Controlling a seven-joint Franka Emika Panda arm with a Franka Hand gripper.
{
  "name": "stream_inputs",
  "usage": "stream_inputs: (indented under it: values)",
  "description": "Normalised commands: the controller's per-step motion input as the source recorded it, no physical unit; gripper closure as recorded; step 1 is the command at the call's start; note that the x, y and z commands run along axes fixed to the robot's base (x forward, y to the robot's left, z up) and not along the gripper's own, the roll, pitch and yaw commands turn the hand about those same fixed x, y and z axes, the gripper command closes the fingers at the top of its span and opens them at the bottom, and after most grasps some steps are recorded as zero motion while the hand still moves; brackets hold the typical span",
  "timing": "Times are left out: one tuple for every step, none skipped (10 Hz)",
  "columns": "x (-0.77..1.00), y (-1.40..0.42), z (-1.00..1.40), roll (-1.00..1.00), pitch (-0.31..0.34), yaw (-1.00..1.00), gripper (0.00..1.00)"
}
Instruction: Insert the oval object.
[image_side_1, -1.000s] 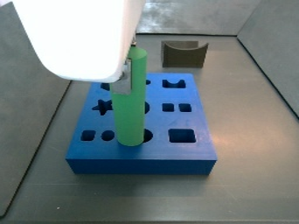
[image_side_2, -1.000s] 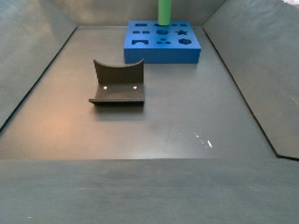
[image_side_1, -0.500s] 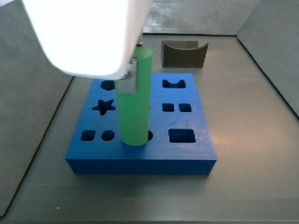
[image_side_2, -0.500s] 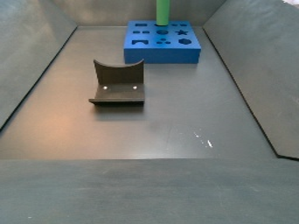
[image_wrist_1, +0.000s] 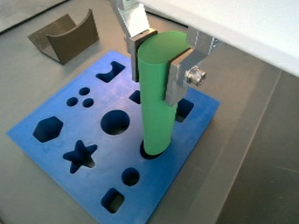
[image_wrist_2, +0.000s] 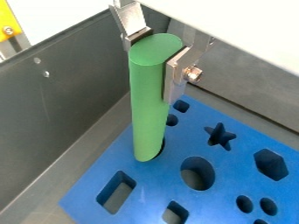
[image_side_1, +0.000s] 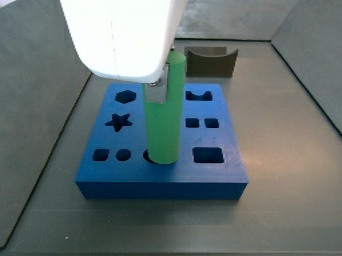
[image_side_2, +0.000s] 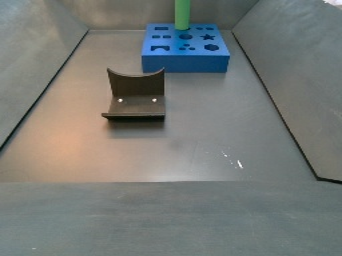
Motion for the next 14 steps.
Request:
stream_inputs:
  values:
    - [-0.25,0.00,-0.19,0.00,0.006,0.00,1.00]
    - [-0.29,0.00,-0.19,0.00,0.003,0.00,1.00]
    - [-0.29,0.00,-0.17,0.00,0.006,0.00,1.00]
    - [-0.03,-0.05,-0.15,0.00,0.019,0.00,1.00]
    - [0.12,-0.03,-0.20,-0.03,0.043,-0.11,1.00]
    - [0.17,-0.01,-0.22,0.00,0.064,-0.15,1.00]
    - [0.14,0.00,-0.20,0.00,0.053,-0.13,1.00]
    - [0.11,0.00,-0.21,0.00,0.046,-0.12,1.00]
    - [0.11,0.00,-0.21,0.00,0.049,-0.12,1.00]
    - [0.12,0.00,-0.21,0.00,0.054,-0.11,1.00]
    - [0.11,0.00,-0.22,0.00,0.050,-0.11,1.00]
    - [0.11,-0.01,-0.23,0.00,0.051,-0.11,1.00]
    - [0.11,-0.01,-0.24,0.00,0.050,-0.11,1.00]
    - [0.10,-0.01,-0.22,0.00,0.043,-0.10,1.00]
